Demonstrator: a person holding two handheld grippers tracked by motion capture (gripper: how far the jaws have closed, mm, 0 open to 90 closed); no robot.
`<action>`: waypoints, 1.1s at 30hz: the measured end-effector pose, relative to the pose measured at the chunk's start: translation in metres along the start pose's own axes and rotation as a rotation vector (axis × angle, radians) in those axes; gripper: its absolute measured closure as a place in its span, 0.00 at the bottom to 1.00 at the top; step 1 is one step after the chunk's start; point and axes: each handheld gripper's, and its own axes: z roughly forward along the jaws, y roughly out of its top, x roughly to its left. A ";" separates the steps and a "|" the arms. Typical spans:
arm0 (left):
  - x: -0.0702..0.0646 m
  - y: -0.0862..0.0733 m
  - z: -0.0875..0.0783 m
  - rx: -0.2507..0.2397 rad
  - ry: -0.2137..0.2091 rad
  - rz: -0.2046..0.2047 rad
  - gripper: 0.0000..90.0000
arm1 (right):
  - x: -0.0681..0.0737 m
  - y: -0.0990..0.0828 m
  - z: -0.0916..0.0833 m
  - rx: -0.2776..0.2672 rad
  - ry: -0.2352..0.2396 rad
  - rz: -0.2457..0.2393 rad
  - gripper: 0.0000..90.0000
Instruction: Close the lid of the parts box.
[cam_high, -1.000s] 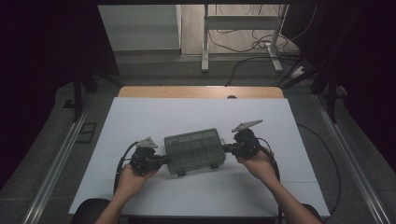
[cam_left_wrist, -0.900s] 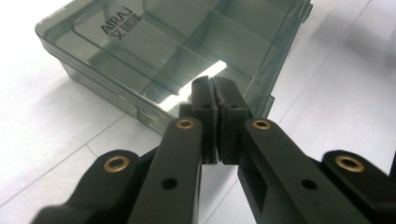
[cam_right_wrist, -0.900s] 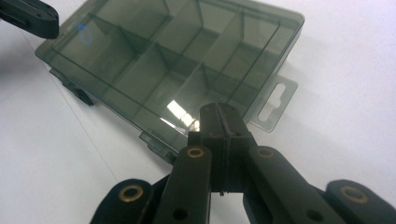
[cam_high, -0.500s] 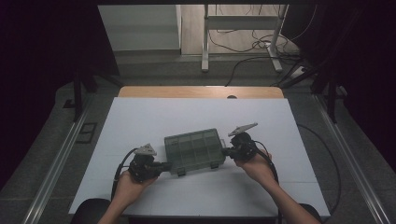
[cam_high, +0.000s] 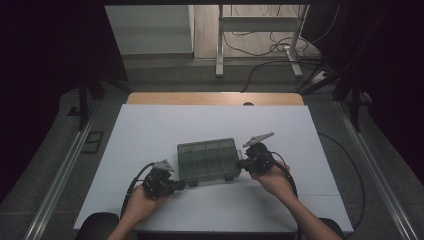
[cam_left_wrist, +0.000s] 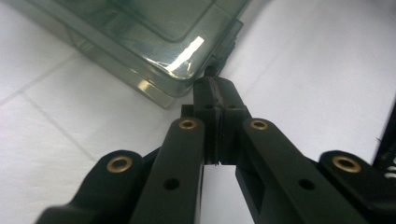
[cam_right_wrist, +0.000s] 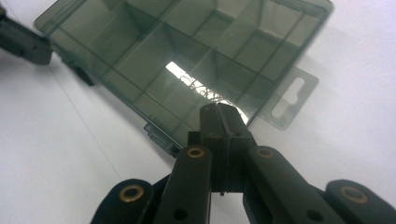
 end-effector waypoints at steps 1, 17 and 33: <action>0.002 0.001 0.000 -0.001 0.003 -0.003 1.00 | 0.001 0.000 0.000 0.000 0.000 -0.003 0.99; 0.012 0.006 0.000 -0.021 0.018 -0.013 0.99 | 0.002 0.000 0.001 -0.001 0.006 0.000 0.99; 0.007 0.004 -0.010 -0.044 0.038 0.009 0.91 | 0.003 0.000 -0.002 -0.012 -0.004 -0.010 0.94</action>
